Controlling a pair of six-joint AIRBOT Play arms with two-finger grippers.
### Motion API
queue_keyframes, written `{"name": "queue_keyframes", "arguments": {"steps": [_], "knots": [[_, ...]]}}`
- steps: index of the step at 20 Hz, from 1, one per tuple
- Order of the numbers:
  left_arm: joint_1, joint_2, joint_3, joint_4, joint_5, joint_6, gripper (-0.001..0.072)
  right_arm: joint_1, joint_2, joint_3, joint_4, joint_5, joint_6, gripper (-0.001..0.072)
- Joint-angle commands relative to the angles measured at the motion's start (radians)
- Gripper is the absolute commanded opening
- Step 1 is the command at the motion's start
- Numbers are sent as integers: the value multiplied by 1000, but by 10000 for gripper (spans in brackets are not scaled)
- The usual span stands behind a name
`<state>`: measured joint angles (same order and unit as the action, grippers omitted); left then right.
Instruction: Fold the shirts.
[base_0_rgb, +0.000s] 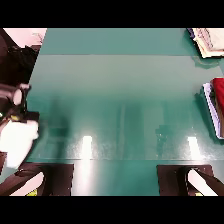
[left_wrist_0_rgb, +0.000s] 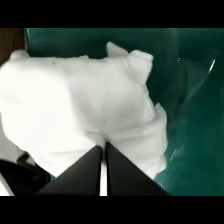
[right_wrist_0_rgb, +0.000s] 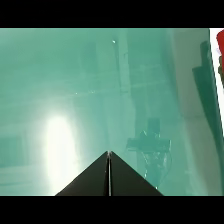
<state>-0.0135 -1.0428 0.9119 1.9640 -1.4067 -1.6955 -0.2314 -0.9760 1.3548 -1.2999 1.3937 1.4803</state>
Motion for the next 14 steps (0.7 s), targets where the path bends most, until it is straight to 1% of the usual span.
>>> {"name": "queue_keyframes", "arguments": {"steps": [1,4,5,7,8,11,14], "knots": [[-116,1,319,-93,-39,166,24,1,1,0,1,2,0,17],[-272,1,635,-314,-23,346,25,1,1,0,28,-8,0,18],[-324,0,717,-399,-7,386,25,1,1,3,34,-11,0,17],[-414,-2,817,-526,24,409,25,1,1,24,53,-16,1,17],[-452,-8,842,-576,30,433,25,1,1,44,53,-18,1,17],[-529,-47,856,-664,29,537,25,0,1,115,52,-34,1,17],[-534,-142,855,-656,41,584,25,0,1,185,52,-32,1,17]]}}
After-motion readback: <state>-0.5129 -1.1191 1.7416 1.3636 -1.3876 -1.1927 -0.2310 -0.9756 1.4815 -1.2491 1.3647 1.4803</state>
